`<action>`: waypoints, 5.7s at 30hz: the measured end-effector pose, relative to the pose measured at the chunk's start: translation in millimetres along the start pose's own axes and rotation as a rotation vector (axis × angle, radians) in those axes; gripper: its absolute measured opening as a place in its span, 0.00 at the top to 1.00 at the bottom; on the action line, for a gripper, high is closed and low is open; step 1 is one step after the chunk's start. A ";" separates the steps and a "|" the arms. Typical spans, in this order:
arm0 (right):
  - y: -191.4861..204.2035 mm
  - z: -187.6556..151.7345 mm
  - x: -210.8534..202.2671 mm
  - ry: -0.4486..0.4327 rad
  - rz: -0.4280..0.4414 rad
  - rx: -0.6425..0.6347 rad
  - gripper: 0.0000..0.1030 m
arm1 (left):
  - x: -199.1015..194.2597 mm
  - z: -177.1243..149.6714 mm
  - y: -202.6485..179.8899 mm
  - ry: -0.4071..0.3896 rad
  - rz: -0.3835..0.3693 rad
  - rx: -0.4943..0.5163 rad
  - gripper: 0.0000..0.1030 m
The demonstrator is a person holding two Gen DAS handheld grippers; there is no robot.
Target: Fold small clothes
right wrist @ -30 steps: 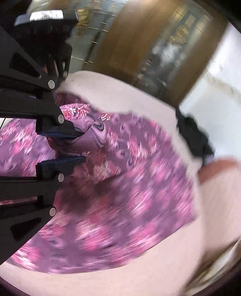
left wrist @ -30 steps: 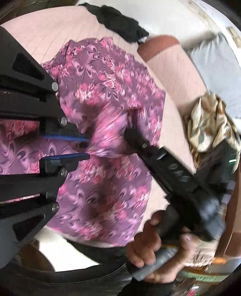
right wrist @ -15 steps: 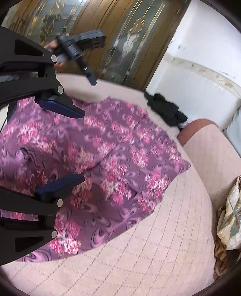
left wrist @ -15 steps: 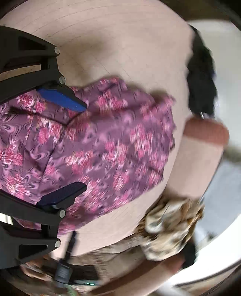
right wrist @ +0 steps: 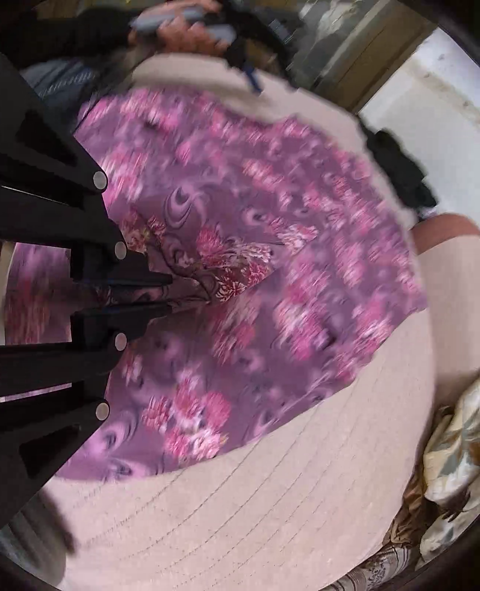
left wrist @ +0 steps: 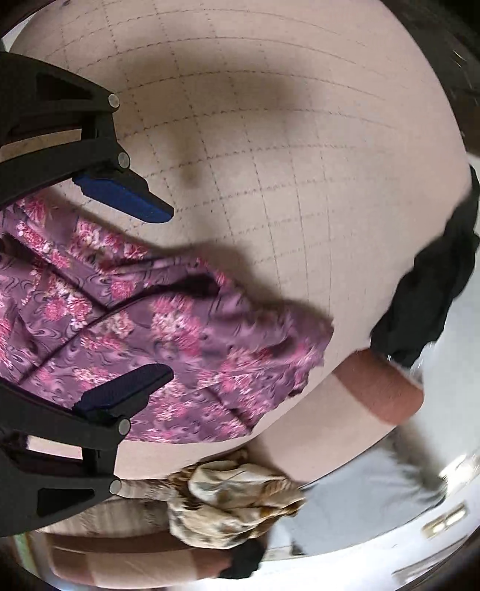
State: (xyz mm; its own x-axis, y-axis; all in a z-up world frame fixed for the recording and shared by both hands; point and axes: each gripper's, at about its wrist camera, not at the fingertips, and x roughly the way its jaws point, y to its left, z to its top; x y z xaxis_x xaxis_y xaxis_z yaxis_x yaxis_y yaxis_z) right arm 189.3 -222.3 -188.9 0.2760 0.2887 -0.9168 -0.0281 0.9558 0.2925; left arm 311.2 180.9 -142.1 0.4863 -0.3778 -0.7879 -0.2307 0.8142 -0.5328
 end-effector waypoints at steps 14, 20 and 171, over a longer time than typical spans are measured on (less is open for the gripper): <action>83.1 143.9 -58.3 -0.148 0.359 -0.111 0.35 | 12.9 30.5 22.8 0.034 -0.055 -0.235 0.38; 131.9 251.9 12.9 -0.036 0.372 -0.163 0.35 | 39.6 37.5 22.8 0.030 0.006 -0.246 0.44; -35.6 123.1 -83.4 -0.275 0.129 -0.097 0.95 | -63.2 -40.4 -86.8 -0.096 0.123 0.399 0.93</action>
State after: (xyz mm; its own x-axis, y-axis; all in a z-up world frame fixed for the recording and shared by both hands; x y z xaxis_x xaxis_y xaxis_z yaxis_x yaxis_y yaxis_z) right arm 285.5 -287.2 -89.4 0.5134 0.3949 -0.7619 -0.1678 0.9169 0.3621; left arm 266.5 116.3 -58.5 0.5563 -0.2400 -0.7955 0.0429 0.9644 -0.2609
